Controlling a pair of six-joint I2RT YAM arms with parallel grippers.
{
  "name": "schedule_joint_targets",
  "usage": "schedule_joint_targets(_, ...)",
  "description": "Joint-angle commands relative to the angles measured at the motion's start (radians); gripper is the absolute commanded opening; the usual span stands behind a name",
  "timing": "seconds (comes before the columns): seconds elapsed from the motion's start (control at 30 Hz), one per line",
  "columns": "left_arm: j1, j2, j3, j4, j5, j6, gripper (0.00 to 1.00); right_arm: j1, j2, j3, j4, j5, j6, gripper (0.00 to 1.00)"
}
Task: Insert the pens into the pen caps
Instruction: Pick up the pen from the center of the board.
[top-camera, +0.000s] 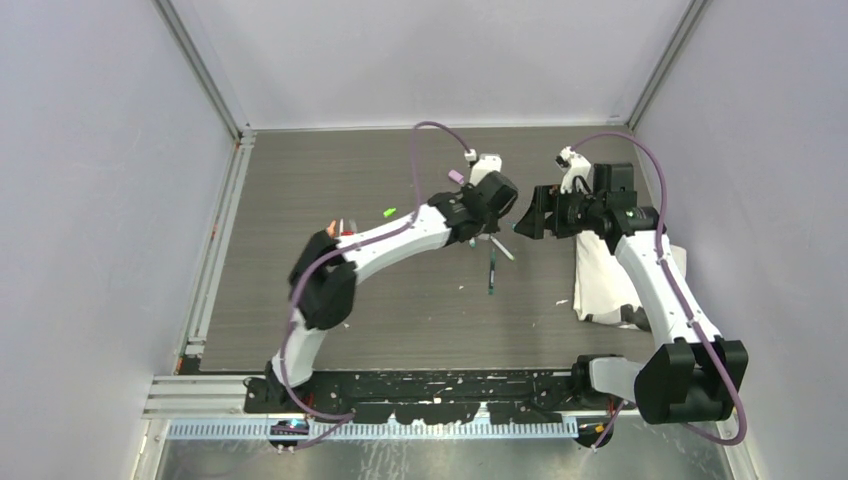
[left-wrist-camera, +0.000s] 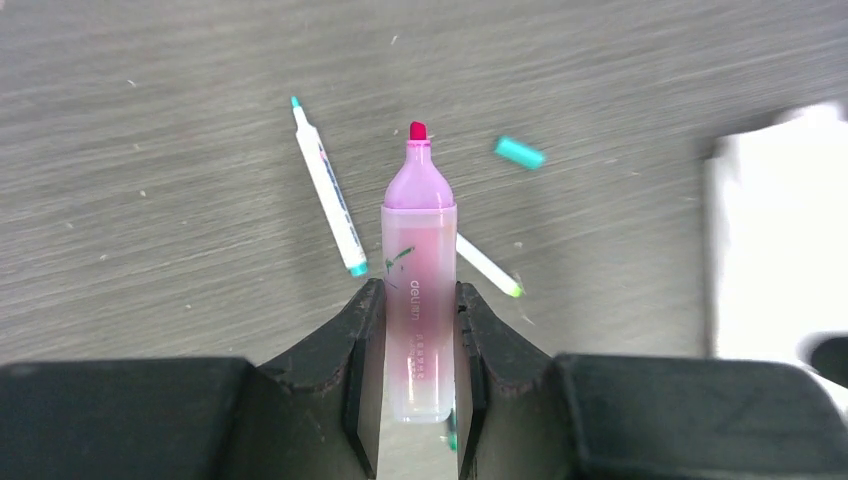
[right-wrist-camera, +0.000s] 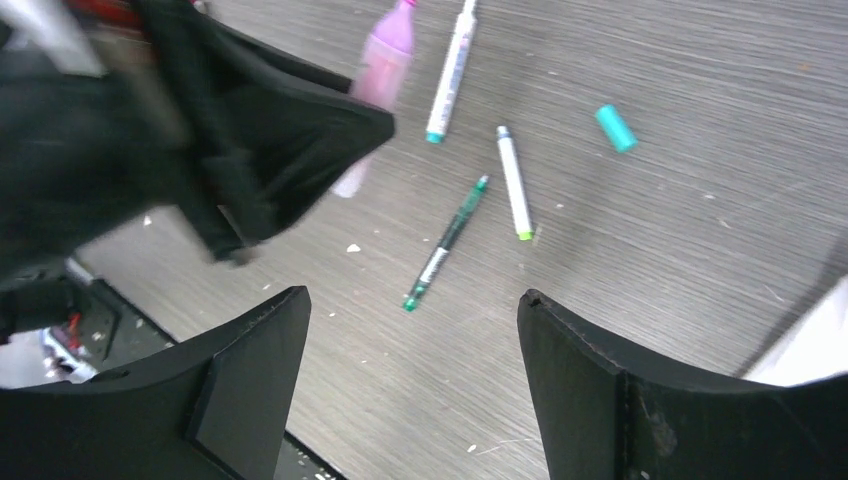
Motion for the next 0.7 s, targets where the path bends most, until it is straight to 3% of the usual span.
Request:
schedule_joint_targets(0.0,0.000,-0.294,-0.237,0.289,-0.016,-0.003,0.05,0.003,-0.052,-0.007,0.020,-0.192,-0.007,0.81)
schedule_joint_targets(0.17,0.000,-0.564,-0.621,0.614,0.014,-0.125,0.01,0.005,-0.091,-0.073,0.118,-0.365,0.060,0.78)
schedule_joint_targets(0.3,-0.002,-0.685,-0.931,0.962,0.031,-0.293,0.01,0.009,-0.119,-0.189,0.380,-0.460,0.249,0.74)
schedule_joint_targets(0.47,-0.036,-0.713,-1.057,1.109,-0.049,-0.397,0.01,0.056,-0.115,-0.272,0.603,-0.478,0.427,0.73)
schedule_joint_targets(0.67,-0.096,-0.693,-1.070,1.143,-0.187,-0.432,0.01,0.159,-0.061,-0.260,0.536,-0.419,0.332,0.75)
